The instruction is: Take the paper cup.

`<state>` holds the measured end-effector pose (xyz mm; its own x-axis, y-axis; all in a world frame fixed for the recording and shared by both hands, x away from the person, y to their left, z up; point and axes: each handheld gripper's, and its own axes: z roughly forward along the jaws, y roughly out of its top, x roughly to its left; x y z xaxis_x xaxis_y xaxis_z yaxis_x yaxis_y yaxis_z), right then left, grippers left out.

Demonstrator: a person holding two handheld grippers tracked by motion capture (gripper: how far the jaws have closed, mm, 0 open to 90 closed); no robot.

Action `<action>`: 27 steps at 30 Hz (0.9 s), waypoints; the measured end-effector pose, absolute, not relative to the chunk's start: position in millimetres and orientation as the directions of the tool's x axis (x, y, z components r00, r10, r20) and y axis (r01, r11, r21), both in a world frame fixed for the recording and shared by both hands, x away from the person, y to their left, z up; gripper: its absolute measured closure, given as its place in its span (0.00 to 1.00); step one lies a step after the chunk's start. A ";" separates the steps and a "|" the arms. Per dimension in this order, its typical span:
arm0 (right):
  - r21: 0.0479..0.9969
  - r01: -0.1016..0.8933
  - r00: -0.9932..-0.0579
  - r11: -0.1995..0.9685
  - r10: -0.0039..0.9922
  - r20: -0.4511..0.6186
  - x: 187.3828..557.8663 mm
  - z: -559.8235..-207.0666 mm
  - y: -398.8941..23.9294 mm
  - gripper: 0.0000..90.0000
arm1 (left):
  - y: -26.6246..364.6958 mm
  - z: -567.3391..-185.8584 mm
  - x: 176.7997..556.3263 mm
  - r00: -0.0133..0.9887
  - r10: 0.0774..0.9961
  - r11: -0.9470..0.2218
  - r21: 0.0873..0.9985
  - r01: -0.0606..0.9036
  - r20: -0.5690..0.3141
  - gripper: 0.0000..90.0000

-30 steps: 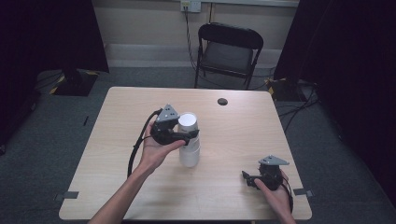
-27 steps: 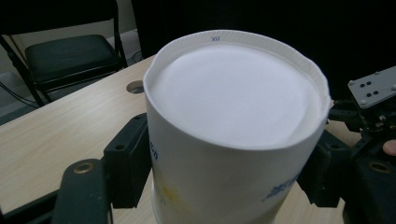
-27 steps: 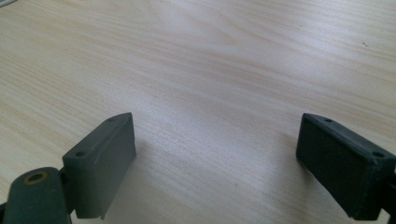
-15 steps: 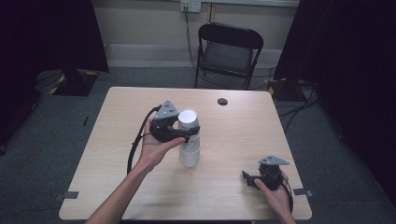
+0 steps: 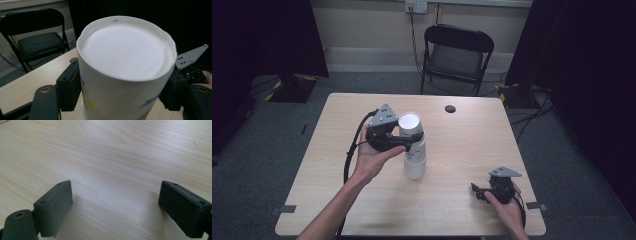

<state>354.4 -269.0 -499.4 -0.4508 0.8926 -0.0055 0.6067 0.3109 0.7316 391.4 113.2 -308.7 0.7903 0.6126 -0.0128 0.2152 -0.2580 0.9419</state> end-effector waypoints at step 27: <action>0.799 0.528 -0.519 0.287 0.854 0.036 342.8 -474.6 -260.0 0.21 | 154.4 -310.2 343.9 0.814 0.580 -0.252 0.946 0.203 -0.020 0.34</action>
<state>342.8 -260.0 -474.6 -0.5186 0.8543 0.0357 0.5283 0.2873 0.7990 343.9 154.4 -310.2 0.8145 0.5798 -0.0202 0.2028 -0.2518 0.9463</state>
